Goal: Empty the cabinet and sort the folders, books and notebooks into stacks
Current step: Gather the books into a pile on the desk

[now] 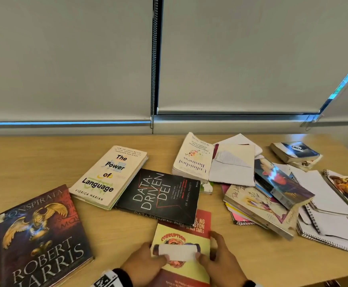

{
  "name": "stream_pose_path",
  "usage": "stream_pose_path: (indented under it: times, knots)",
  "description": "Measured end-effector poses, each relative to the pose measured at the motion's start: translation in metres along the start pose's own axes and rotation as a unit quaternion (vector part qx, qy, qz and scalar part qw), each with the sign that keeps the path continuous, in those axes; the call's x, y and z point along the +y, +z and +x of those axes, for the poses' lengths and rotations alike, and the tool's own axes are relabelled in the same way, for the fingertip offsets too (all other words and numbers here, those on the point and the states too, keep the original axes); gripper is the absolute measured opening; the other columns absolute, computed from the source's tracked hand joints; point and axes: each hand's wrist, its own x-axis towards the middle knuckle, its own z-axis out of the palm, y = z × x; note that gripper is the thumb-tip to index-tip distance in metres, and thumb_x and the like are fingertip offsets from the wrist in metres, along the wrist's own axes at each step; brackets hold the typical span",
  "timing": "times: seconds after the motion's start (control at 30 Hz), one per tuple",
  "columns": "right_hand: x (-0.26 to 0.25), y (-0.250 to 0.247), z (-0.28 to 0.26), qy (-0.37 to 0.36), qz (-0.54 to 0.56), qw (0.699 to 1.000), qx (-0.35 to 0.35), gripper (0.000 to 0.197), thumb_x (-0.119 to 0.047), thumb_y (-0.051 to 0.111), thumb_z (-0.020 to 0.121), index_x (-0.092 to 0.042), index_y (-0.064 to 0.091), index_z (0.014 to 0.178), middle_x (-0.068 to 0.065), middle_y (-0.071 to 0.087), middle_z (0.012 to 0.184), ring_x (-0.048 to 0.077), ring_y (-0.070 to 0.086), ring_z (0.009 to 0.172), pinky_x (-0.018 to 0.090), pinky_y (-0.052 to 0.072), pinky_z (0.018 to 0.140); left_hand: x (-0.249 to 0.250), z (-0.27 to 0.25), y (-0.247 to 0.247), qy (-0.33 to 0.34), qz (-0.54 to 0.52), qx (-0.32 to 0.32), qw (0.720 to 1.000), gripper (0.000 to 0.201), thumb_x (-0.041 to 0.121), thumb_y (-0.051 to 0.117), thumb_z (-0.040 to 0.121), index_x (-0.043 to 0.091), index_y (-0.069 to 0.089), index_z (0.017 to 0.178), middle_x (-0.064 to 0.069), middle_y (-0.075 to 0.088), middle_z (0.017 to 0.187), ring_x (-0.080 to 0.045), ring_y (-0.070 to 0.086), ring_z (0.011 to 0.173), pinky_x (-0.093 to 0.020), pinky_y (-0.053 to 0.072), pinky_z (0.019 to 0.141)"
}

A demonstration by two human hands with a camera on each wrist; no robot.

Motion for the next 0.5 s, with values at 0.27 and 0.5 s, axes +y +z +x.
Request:
stream_pose_path:
  times: [0.27, 0.5]
  knots:
    - [0.008, -0.034, -0.016, 0.117, 0.205, 0.971, -0.034, 0.06, -0.052, 0.078, 0.068, -0.016, 0.063, 0.114, 0.002, 0.074, 0.101, 0.02, 0.071, 0.092, 0.034, 0.054, 0.09, 0.024, -0.002, 0.004, 0.008, -0.266, -0.19, 0.945, 0.028, 0.013, 0.062, 0.091, 0.007, 0.062, 0.117, -0.007, 0.074, 0.107, -0.015, 0.073, 0.087, -0.017, 0.054, 0.061]
    - [0.003, -0.076, -0.038, 0.075, 0.257, 0.96, -0.081, 0.064, -0.031, 0.079, 0.055, -0.011, 0.065, 0.114, 0.009, 0.074, 0.103, 0.026, 0.071, 0.097, 0.037, 0.053, 0.093, 0.038, -0.006, 0.006, 0.059, -0.195, -0.261, 0.943, 0.033, 0.038, 0.061, 0.089, 0.019, 0.061, 0.117, 0.017, 0.071, 0.109, 0.004, 0.064, 0.105, -0.01, 0.045, 0.086]
